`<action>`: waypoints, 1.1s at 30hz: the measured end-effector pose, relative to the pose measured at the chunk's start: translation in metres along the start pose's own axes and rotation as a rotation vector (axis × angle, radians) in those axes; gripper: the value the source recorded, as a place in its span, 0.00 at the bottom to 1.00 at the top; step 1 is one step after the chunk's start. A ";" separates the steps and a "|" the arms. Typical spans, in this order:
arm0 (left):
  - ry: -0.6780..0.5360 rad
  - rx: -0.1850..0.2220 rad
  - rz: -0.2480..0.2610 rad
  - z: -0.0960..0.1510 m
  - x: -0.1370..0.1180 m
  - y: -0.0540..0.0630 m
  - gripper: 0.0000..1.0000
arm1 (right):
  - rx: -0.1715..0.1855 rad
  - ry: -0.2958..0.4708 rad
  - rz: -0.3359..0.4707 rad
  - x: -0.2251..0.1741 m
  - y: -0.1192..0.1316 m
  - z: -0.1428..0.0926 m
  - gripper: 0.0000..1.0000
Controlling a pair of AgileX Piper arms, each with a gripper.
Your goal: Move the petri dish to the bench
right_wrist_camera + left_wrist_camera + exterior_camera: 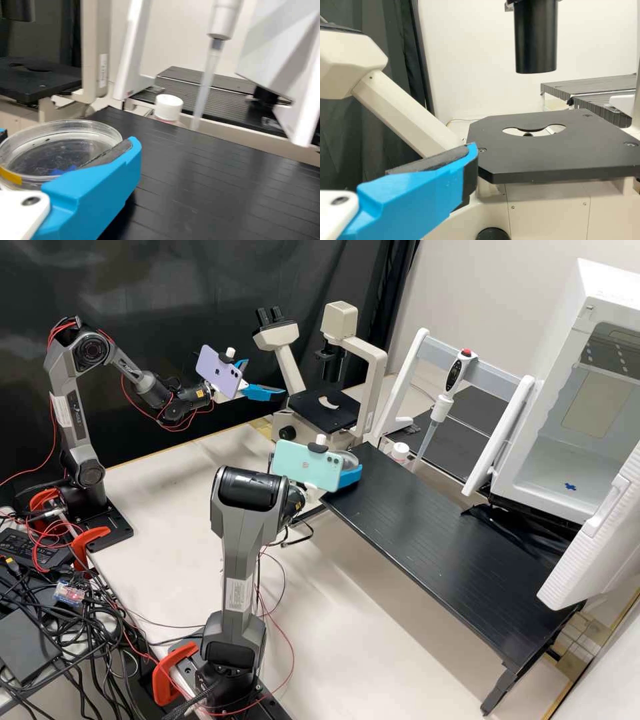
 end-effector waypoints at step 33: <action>0.000 0.000 0.000 0.000 0.000 0.000 1.00 | 0.000 0.040 0.000 -0.025 0.015 0.012 1.00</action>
